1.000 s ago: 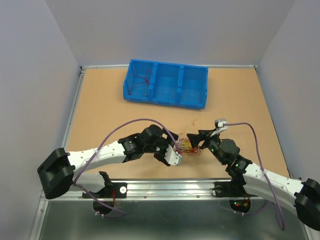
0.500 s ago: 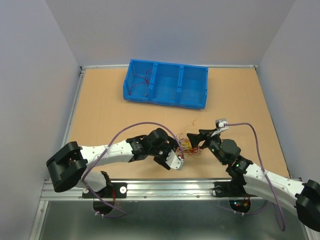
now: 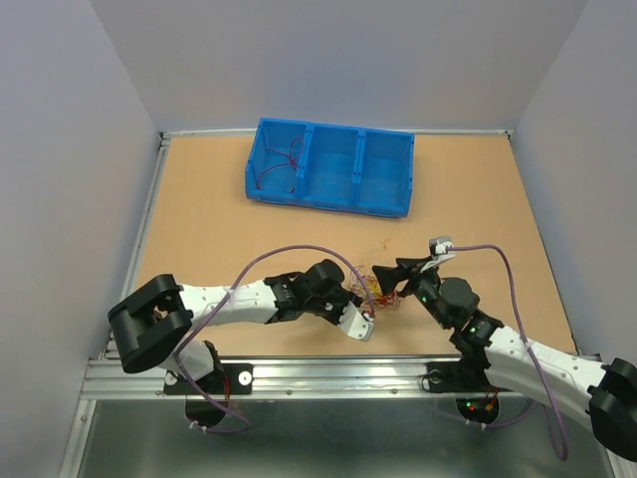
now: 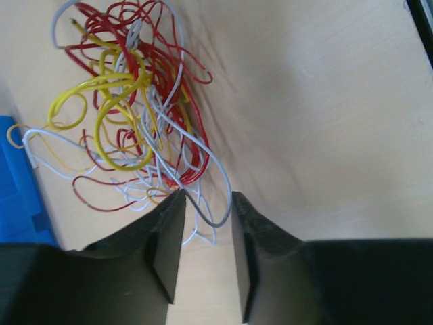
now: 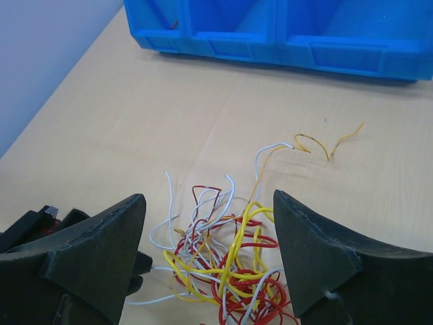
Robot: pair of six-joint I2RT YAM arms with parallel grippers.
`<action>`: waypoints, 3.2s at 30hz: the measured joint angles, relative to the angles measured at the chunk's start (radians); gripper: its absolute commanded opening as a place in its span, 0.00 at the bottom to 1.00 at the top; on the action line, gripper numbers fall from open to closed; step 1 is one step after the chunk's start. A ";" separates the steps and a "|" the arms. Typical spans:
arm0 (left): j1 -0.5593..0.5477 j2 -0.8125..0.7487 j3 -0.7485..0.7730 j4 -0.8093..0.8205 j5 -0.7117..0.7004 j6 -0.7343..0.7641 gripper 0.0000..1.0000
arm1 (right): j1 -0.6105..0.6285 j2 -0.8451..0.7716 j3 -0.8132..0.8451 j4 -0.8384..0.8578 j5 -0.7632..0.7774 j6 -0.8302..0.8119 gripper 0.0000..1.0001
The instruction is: Untangle the cables
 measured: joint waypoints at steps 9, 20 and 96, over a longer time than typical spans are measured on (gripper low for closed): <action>-0.047 0.053 0.008 0.029 -0.055 -0.041 0.00 | 0.000 0.055 0.000 0.005 -0.003 0.000 0.82; -0.020 -0.196 -0.007 0.141 -0.085 -0.143 0.00 | 0.000 0.282 0.033 0.006 -0.111 -0.006 0.65; 0.558 -0.576 -0.188 0.660 0.338 -0.783 0.00 | 0.000 -0.244 -0.066 -0.037 -0.191 -0.048 1.00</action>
